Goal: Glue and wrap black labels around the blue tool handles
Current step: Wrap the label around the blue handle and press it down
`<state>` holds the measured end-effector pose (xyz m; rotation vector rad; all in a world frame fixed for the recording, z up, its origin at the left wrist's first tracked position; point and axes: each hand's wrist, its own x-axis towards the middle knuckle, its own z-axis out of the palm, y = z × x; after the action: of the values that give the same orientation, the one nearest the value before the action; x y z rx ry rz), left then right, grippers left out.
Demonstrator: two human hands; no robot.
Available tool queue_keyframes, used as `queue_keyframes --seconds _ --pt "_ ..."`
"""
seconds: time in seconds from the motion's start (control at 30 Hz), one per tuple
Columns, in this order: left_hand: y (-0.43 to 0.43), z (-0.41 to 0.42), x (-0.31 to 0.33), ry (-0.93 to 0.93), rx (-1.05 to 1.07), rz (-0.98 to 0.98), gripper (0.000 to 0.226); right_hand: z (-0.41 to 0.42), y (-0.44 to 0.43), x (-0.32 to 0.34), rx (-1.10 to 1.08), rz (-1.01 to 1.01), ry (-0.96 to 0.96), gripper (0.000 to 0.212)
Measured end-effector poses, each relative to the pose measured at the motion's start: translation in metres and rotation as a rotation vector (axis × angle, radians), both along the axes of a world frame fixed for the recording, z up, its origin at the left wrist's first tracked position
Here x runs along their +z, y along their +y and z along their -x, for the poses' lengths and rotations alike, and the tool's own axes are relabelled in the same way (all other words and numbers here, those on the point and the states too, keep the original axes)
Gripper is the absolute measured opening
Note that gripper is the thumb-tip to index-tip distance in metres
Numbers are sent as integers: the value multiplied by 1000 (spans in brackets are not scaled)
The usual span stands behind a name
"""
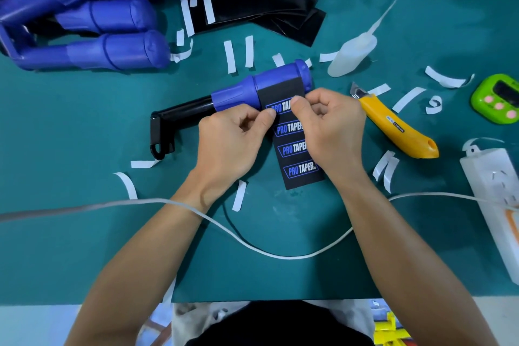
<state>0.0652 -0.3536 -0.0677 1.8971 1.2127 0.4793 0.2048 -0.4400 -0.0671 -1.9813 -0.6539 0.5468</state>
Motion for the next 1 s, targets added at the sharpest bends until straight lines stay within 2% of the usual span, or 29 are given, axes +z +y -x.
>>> queue_keyframes --seconds 0.07,0.13,0.2,0.3,0.37,0.43,0.53,0.63,0.73,1.0 --pt "1 2 2 8 42 -248 35 0 0 0 1 6 9 31" --pt "7 2 5 -106 56 -470 24 -1 0 -1 -3 14 5 32" --pt "16 2 8 -155 -4 -566 16 -1 1 -2 0 21 18 33" --pt "26 -4 10 -131 -71 -404 31 -2 0 -2 -1 21 35 32" --pt "26 -14 10 -52 -91 -302 35 -1 0 -2 -1 25 27 32" --pt "26 -23 10 30 -72 -294 33 -1 0 -1 1 34 20 32" --pt "29 -29 11 34 -15 -262 27 -2 1 1 12 58 7 32" --pt "32 -30 10 16 -16 -245 26 1 -4 7 -21 108 -190 31" --pt "31 -29 11 10 -23 -241 26 6 -6 16 -124 6 -327 30" --pt "32 -22 6 -19 -82 -266 25 -8 19 -4 -15 2 -86 44"
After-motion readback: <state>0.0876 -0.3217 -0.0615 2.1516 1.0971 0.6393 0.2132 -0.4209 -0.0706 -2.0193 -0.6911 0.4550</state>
